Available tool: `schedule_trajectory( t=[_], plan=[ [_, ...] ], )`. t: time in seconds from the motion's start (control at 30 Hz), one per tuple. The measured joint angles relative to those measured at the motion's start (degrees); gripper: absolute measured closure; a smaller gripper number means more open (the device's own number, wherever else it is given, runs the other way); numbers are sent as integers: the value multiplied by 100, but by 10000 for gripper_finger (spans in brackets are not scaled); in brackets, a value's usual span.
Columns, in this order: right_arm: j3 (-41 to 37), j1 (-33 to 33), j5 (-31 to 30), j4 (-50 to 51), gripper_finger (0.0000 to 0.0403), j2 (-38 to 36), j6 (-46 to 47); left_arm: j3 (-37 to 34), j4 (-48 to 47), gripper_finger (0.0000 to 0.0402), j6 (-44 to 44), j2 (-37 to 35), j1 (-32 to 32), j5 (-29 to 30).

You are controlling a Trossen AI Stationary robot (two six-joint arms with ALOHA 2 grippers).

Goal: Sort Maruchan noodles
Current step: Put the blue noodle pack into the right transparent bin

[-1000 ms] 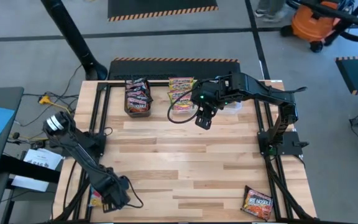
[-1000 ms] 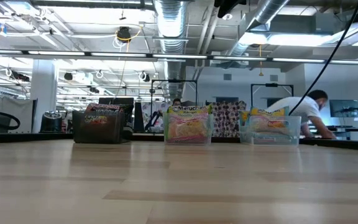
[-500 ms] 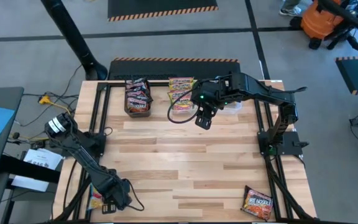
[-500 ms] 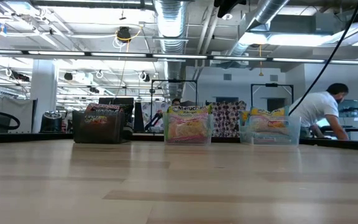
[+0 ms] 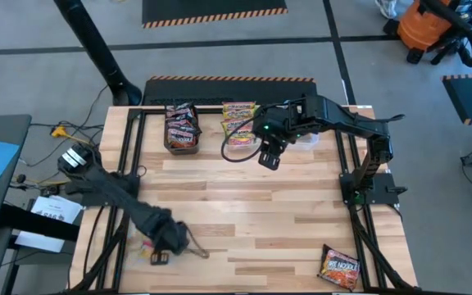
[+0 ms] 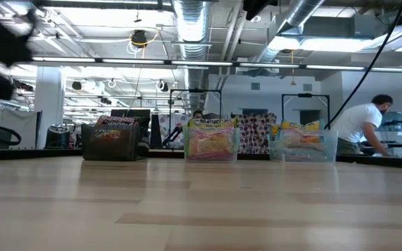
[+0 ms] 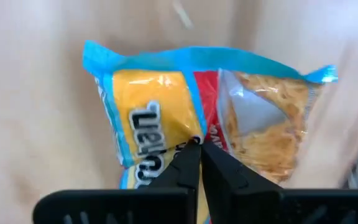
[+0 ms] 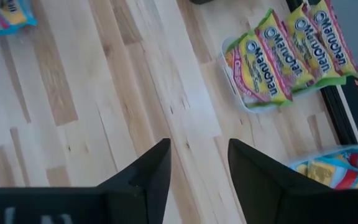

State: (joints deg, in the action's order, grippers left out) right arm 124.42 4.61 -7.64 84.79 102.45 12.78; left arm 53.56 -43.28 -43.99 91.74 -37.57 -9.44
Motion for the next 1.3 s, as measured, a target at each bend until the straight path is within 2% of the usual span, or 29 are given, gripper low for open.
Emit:
schedule_trajectory(
  t=[0.1,0.17,0.33,0.53,0.97,1.17,1.3],
  plan=[
    [0,6,0,209,228,-6,-66,-2,40,401,302,-239,375,387],
    [1,8,0,396,232,-7,-70,-2,82,401,582,-289,670,433],
    [2,6,1,520,237,-8,-82,5,338,401,1396,-136,1370,369],
    [2,6,2,522,237,-10,-88,28,847,401,1923,170,1969,58],
    [2,6,4,522,237,-10,-123,20,2534,401,2081,335,2700,248],
    [2,6,7,517,237,-17,-121,19,3674,401,1881,646,2845,51],
    [2,6,9,511,237,-17,-121,99,3967,401,1718,669,2884,-16]
  ],
)
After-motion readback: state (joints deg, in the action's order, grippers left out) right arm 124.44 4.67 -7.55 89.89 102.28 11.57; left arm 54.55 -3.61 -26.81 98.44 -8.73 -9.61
